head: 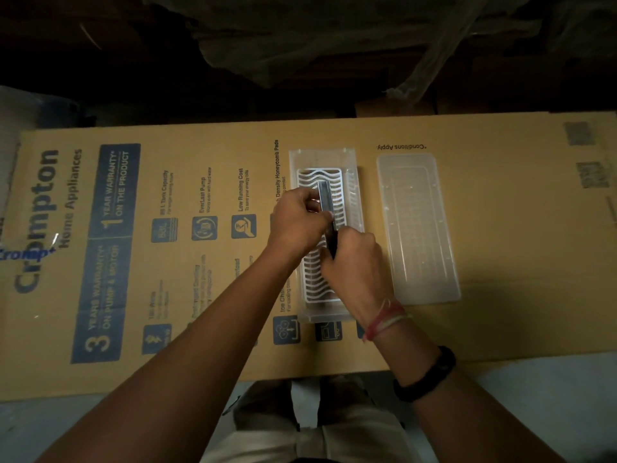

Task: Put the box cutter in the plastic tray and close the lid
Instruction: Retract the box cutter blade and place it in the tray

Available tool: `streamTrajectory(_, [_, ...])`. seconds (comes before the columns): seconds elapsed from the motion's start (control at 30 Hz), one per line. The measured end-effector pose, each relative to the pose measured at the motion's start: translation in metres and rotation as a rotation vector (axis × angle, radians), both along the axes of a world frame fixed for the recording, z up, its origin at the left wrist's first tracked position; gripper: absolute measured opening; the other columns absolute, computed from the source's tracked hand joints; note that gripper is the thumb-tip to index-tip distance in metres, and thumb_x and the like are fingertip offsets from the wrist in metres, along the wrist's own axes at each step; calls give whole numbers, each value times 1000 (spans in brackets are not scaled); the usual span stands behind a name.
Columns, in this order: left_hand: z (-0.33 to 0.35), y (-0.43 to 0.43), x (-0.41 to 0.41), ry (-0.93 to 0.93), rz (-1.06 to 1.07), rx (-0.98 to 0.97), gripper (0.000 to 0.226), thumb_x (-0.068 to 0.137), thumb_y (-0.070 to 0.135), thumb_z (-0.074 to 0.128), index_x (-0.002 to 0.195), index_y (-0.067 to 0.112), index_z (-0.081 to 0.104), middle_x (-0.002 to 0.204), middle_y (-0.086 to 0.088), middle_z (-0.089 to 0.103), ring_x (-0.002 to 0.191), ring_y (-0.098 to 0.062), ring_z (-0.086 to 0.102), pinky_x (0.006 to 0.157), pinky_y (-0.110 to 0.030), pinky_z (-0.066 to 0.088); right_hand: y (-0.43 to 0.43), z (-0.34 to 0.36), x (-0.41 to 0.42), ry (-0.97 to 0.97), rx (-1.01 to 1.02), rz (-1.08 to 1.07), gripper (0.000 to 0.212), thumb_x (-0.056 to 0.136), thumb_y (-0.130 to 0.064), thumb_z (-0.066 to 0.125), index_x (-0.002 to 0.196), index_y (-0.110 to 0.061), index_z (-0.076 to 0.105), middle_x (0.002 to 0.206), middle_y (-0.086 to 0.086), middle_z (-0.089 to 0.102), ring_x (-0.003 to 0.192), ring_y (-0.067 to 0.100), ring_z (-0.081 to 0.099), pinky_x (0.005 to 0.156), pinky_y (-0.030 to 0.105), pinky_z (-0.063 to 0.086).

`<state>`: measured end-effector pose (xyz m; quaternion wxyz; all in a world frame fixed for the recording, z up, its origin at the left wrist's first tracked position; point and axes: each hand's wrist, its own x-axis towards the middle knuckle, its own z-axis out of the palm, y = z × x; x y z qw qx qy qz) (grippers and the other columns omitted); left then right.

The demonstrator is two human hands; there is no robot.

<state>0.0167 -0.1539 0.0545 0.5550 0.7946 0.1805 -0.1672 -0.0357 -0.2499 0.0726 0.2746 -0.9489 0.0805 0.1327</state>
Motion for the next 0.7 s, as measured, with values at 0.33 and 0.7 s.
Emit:
streamTrajectory(0.33, [4,16,-4,-278,108,64,33,85,5,61,116,16,60,91,17,59,79,-2,60,69,-16,51,16,-20,18,46,-57,-27,14,92,-13,52,97,-7,64,100,14,68,90,34,67,68,34,49])
streamTrajectory(0.7, [2,27,-3,-342,105,94,29,85,10,64,113,14,62,94,8,62,78,-1,59,67,-12,49,20,-24,26,70,-149,37,20,93,-13,49,104,-8,64,107,15,69,99,35,66,79,38,52])
